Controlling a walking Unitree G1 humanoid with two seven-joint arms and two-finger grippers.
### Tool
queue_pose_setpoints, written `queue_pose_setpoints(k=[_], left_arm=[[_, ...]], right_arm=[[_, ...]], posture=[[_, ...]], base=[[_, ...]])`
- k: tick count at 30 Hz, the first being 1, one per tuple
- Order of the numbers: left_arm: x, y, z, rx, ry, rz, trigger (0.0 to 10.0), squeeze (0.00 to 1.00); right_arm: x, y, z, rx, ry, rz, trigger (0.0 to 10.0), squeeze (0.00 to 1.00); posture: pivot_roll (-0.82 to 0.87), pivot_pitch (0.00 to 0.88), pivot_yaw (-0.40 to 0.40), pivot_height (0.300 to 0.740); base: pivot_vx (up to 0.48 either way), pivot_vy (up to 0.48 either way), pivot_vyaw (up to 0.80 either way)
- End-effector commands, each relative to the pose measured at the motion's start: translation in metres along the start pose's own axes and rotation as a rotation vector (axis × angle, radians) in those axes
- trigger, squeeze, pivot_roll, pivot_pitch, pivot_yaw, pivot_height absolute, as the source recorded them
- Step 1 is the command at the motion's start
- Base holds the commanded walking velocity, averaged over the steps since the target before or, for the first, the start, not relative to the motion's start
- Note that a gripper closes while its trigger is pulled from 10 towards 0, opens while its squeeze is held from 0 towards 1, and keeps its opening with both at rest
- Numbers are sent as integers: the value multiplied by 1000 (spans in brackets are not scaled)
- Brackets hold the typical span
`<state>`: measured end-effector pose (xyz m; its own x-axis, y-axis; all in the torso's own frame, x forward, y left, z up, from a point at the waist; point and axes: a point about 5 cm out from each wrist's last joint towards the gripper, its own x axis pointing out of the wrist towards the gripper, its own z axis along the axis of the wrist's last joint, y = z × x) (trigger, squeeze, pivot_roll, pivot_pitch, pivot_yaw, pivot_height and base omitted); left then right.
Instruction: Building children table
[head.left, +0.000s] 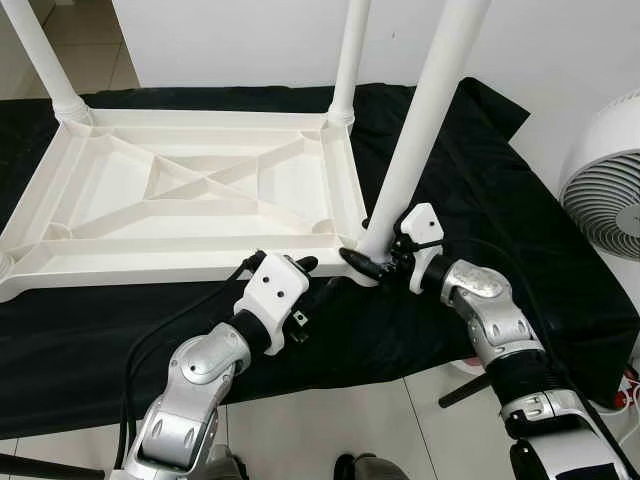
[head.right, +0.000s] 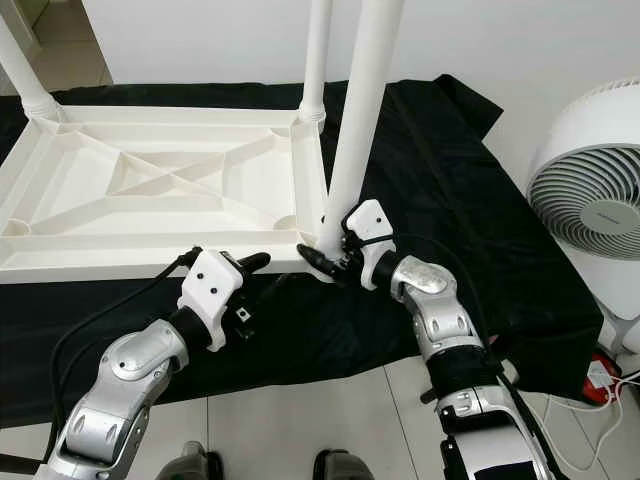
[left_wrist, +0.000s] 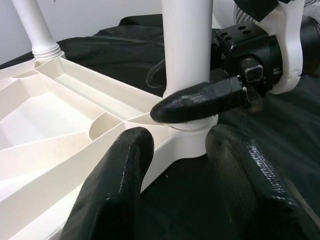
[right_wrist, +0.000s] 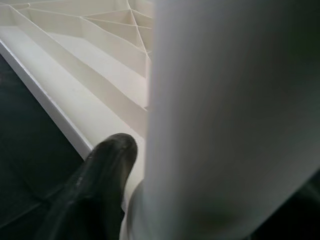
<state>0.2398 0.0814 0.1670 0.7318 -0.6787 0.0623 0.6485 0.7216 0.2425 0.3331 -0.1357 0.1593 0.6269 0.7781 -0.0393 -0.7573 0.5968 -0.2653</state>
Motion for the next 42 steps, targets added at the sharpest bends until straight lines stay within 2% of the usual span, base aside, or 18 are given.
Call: queue_pose_setpoints(k=[1,4,5,6,7,8,9,25,27,29,30,31,32,33,34,39,42], left_arm=[[-1,0,2,2,1,42,10000,0],[-1,0,2,2,1,42,10000,0],[-1,0,2,0,1,42,10000,0],[-1,0,2,0,1,42,10000,0],[-1,-1,2,-1,1,42,10000,0],[-1,-1,2,-1,1,42,10000,0],[-1,-1,2,-4,1,40,10000,0],[1,-2,2,-9,-3,38,10000,0],[1,-2,2,-10,-5,41,10000,0],[1,-2,2,-10,-5,41,10000,0],[2,-2,2,-13,-7,42,10000,0],[2,-2,2,-14,-8,41,10000,0],[2,-2,2,-14,-8,41,10000,0],[3,-2,2,-15,-8,40,10000,0],[3,-3,2,-17,-9,38,10000,0],[3,-3,1,-17,-9,37,10000,0],[3,-4,1,-18,-9,37,10000,0]], right_arm=[[1,6,-8,15,21,32,0,0],[1,6,-8,15,21,32,0,0],[1,7,-9,21,16,29,2000,0],[1,7,-9,21,16,29,2000,0],[1,7,-10,21,17,17,6745,0],[1,7,-10,21,17,17,6745,0],[1,7,-10,31,14,0,10000,0],[-2,21,-12,117,26,-239,10000,0],[-1,30,-10,167,23,-367,10000,0],[-1,30,-10,167,23,-367,10000,0],[-1,35,-10,213,35,-509,10000,0],[-2,35,-11,227,41,-585,10000,0],[-2,35,-11,227,41,-585,10000,0],[-3,36,-11,224,52,-644,10000,0],[-4,37,-12,243,63,-766,10000,0],[-5,38,-12,250,71,-802,10000,0],[0,45,-11,271,73,-803,10000,0]], posture=[[9,113,3,740],[9,113,3,740],[7,118,5,740],[7,118,5,740],[6,120,6,740],[6,120,6,740],[4,122,6,740],[-5,122,-2,740],[-11,117,-5,740],[-11,117,-5,740],[-13,115,-9,740],[-15,113,-12,740],[-15,113,-12,740],[-15,113,-12,740],[-17,110,-14,740],[-17,110,-14,740],[-13,105,-20,740]], base=[[0,0,0],[0,0,0],[0,0,0],[0,0,0],[0,0,0],[0,0,0],[0,0,0],[0,0,0],[0,0,0],[0,0,0],[0,0,0],[0,0,0],[0,0,0],[0,0,0],[0,0,0],[0,0,0],[0,0,0]])
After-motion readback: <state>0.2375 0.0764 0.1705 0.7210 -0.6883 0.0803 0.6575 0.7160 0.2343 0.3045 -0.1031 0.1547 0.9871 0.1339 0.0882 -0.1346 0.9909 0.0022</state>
